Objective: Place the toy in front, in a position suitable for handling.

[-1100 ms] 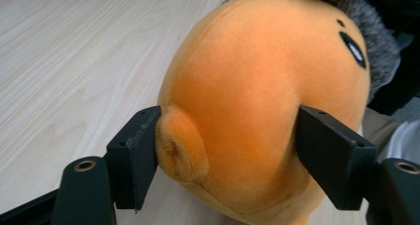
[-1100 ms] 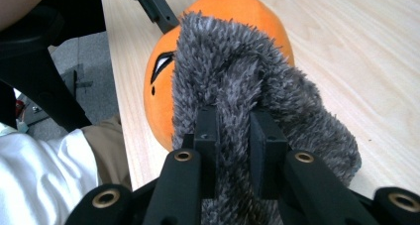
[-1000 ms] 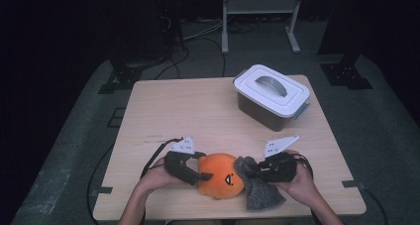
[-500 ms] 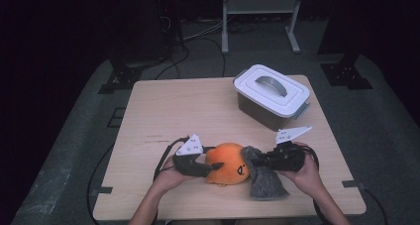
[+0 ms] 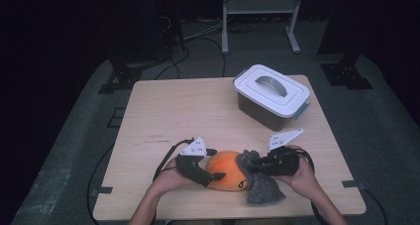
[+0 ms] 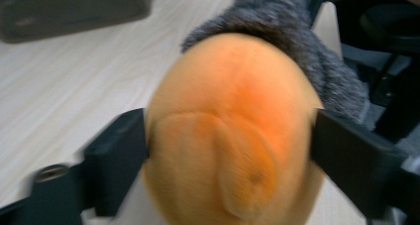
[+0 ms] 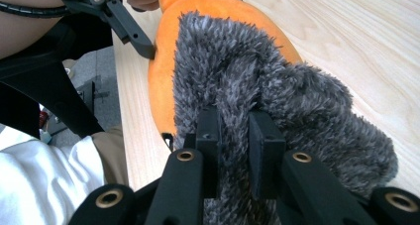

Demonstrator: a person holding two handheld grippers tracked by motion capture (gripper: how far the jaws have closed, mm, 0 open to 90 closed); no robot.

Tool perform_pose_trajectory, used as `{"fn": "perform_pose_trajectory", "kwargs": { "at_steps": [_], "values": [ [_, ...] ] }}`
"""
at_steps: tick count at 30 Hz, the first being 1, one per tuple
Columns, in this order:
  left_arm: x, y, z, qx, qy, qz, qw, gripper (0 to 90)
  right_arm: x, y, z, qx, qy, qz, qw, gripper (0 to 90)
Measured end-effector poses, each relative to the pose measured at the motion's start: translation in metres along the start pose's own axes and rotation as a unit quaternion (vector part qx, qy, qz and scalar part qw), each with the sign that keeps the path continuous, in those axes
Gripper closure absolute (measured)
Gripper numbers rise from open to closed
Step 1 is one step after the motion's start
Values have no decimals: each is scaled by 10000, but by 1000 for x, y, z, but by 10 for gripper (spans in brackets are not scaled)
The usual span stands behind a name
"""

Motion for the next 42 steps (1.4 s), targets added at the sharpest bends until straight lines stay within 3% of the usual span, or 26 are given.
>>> {"fn": "perform_pose_trajectory", "kwargs": {
  "at_steps": [1, 4, 7, 8, 9, 10, 12, 15, 19, 22, 25, 29, 32, 37, 39, 40, 42],
  "values": [
    [0, -1, 0, 96, 18, 47, 9999, 235, 0, 0, 0, 0, 0, 0, 10000, 771],
    [-1, -4, -1, 75, 84, -16, 9999, 302, -6, 0, 3, 24, -234, -175, 9996, 780],
    [-7, -6, -1, 135, 163, -221, 9995, 301, -7, 4, 8, 2, -316, -118, 9994, 780],
    [-11, -6, -1, 123, 190, -338, 9992, 291, -2, 9, 9, -122, -239, -201, 9994, 780],
    [-11, -6, -1, 123, 190, -338, 9992, 291, -2, 9, 9, -122, -239, -201, 9994, 780],
    [-16, -6, 0, 85, 135, -492, 9987, 291, 1, 8, 8, -122, -188, -255, 9994, 779],
    [-18, -6, 1, 122, 76, -481, 9987, 288, 2, 4, 6, -52, -170, -282, 9994, 779],
    [-15, -5, 5, 172, 51, -87, 9998, 227, 2, 3, 6, 5, -194, -266, 9995, 779],
    [-4, -10, 5, 332, 233, -7, 9992, 243, -3, 8, 11, -87, -318, -278, 9991, 780],
    [-3, -11, 3, 355, 214, -53, 9991, 299, -5, 16, 17, -186, -491, -135, 9985, 780],
    [-5, -9, 0, 370, 280, -73, 9989, 327, 0, 20, 18, -276, -384, -123, 9988, 780],
    [-8, -2, -6, 203, 210, -83, 9995, 330, 5, 9, 10, -48, -280, -57, 9996, 779],
    [-11, 1, -9, 135, 180, -100, 9997, 329, 4, -7, -5, 269, -109, -96, 9995, 779],
    [-12, -1, -10, 173, 183, -115, 9996, 328, 3, -17, -14, 454, 19, -157, 9988, 779],
    [-12, -2, -10, 237, 181, -141, 9995, 328, -2, -18, -11, 477, -102, -169, 9987, 779],
    [-11, -3, -9, 279, 183, -167, 9993, 327, -9, -14, -4, 481, -366, -73, 9981, 779],
    [-9, -7, -7, 386, 186, -205, 9989, 326, -11, -12, -2, 459, -455, -42, 9979, 779]
  ]
}}
Point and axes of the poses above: each handheld gripper's, and its own axes: x roughly forward along the jaws, z roughly out of its top, y roughly to its left, the point moved 3 cm from there along x, roughly forward along the jaws, and after that the axes turned 5 degrees about -z, right-handed, at the moved point
